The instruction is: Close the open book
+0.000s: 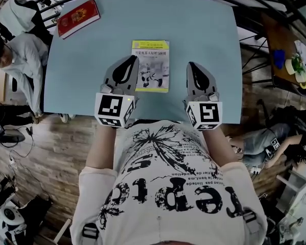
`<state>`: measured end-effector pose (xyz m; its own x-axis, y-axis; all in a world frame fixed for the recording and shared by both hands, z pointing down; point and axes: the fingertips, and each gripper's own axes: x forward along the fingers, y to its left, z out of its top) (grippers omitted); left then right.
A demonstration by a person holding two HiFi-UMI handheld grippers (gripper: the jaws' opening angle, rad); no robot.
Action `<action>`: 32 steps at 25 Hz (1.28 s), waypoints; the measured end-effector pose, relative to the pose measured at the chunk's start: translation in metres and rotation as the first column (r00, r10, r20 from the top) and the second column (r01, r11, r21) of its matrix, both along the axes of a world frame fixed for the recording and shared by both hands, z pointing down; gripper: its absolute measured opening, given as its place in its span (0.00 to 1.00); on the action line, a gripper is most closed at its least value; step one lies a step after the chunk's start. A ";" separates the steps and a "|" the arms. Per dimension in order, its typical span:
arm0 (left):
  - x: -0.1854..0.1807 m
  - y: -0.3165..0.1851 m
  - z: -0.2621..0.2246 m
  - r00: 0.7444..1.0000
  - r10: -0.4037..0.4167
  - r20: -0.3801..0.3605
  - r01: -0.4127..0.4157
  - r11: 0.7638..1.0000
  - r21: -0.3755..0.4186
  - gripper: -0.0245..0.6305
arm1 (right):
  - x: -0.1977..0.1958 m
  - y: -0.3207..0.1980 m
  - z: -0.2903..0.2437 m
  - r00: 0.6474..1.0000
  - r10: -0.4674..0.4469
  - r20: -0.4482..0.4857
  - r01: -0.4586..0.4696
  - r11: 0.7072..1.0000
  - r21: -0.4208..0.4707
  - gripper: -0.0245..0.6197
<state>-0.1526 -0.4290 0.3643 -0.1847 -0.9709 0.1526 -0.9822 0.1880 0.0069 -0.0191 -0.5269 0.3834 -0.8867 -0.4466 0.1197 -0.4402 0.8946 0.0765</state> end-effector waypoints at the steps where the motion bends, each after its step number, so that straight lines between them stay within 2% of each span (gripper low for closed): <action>1: -0.001 0.002 -0.010 1.000 0.001 0.012 -0.002 1.000 0.026 0.08 | -0.001 0.001 -0.003 1.000 0.008 0.012 -0.008 1.000 0.010 0.05; 6: -0.009 0.017 -0.041 0.998 -0.005 0.067 -0.001 0.996 0.093 0.07 | -0.008 0.009 -0.013 0.999 0.014 0.032 -0.016 0.999 0.040 0.05; 11: -0.020 0.023 -0.040 0.997 -0.009 0.077 0.003 0.997 0.082 0.07 | -0.013 0.010 -0.020 0.999 0.025 0.041 -0.028 0.998 0.062 0.05; 16: -0.029 0.026 -0.036 0.999 -0.018 0.051 0.014 0.997 0.081 0.07 | -0.015 0.011 -0.020 0.999 0.036 0.034 -0.038 0.998 0.054 0.05; 32: -0.017 0.027 -0.029 0.999 0.006 0.038 -0.008 0.998 0.059 0.07 | -0.008 0.020 -0.022 0.999 0.028 0.035 -0.031 0.997 0.071 0.05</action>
<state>-0.1697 -0.4021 0.3349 -0.1826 -0.9792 0.0884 -0.9832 0.1816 -0.0195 -0.0271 -0.5067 0.3614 -0.8761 -0.4788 0.0568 -0.4696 0.8741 0.1243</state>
